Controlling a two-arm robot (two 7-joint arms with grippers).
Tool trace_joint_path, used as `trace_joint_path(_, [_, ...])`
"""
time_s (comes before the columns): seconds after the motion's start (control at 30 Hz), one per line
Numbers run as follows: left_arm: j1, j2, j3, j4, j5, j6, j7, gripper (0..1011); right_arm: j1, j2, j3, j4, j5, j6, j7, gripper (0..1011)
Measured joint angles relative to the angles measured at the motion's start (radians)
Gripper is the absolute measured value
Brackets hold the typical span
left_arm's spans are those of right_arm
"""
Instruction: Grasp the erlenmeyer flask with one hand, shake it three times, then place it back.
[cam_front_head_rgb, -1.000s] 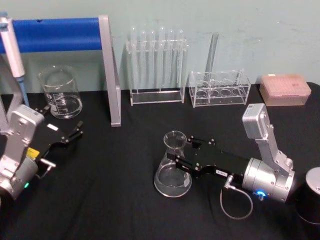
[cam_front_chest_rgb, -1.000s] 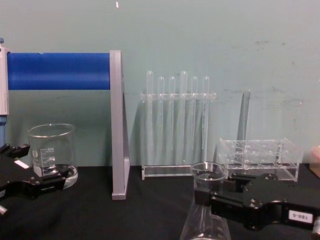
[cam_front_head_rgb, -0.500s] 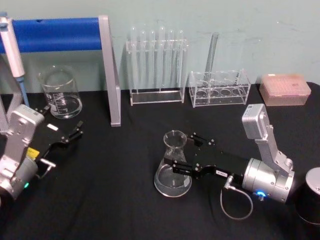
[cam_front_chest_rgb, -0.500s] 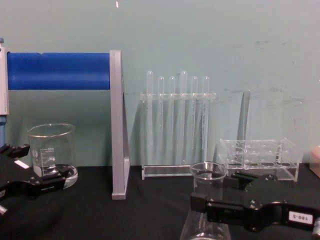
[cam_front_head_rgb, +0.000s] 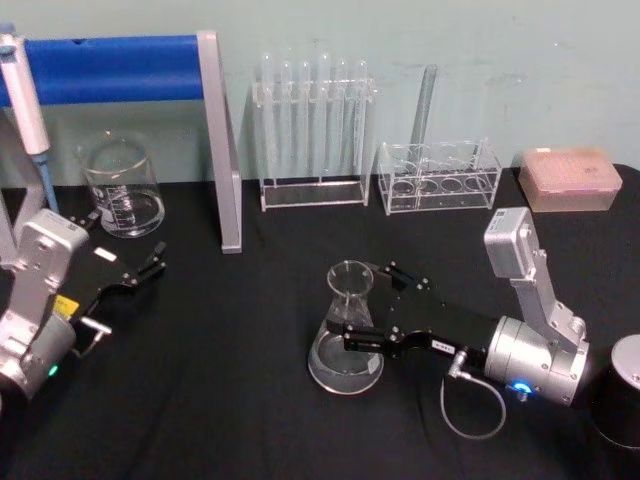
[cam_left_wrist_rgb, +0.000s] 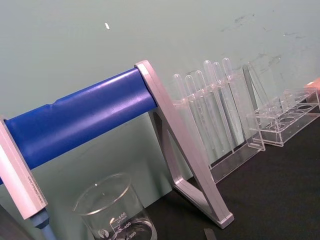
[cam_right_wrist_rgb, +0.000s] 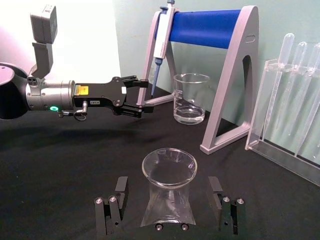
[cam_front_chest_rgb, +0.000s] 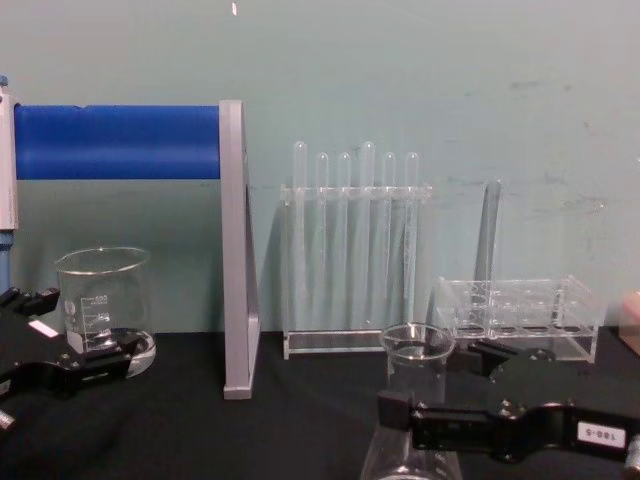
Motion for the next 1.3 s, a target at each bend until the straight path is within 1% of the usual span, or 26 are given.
trace_joint_path(0.63, [0.0, 0.0, 0.0, 0.0, 0.0, 0.0, 0.0, 1001, 0.0, 0.0, 0.0, 0.0, 0.0, 0.0, 0.0, 1003])
trace_joint_path(0.73, [0.0, 0.0, 0.0, 0.0, 0.0, 0.0, 0.0, 1001, 0.001, 0.005, -0.001, 0.0, 0.001, 0.003, 0.003, 1002])
trace_joint_path(0.87, [0.0, 0.0, 0.0, 0.0, 0.0, 0.0, 0.0, 1001, 0.002, 0.015, -0.004, -0.001, 0.003, 0.007, 0.016, 1002])
trace_joint_path(1.03, [0.0, 0.0, 0.0, 0.0, 0.0, 0.0, 0.0, 1001, -0.004, 0.038, -0.004, -0.008, 0.013, 0.011, 0.032, 1003])
trace_joint_path(1.13, [0.0, 0.0, 0.0, 0.0, 0.0, 0.0, 0.0, 1001, -0.015, 0.056, 0.001, -0.018, 0.018, 0.011, 0.035, 1003])
trace_joint_path(1.27, [0.0, 0.0, 0.0, 0.0, 0.0, 0.0, 0.0, 1000, -0.044, 0.089, 0.018, -0.042, 0.023, 0.011, 0.027, 1003])
trace_joint_path(1.3, [0.0, 0.0, 0.0, 0.0, 0.0, 0.0, 0.0, 1000, -0.044, 0.089, 0.018, -0.042, 0.023, 0.011, 0.027, 1003])
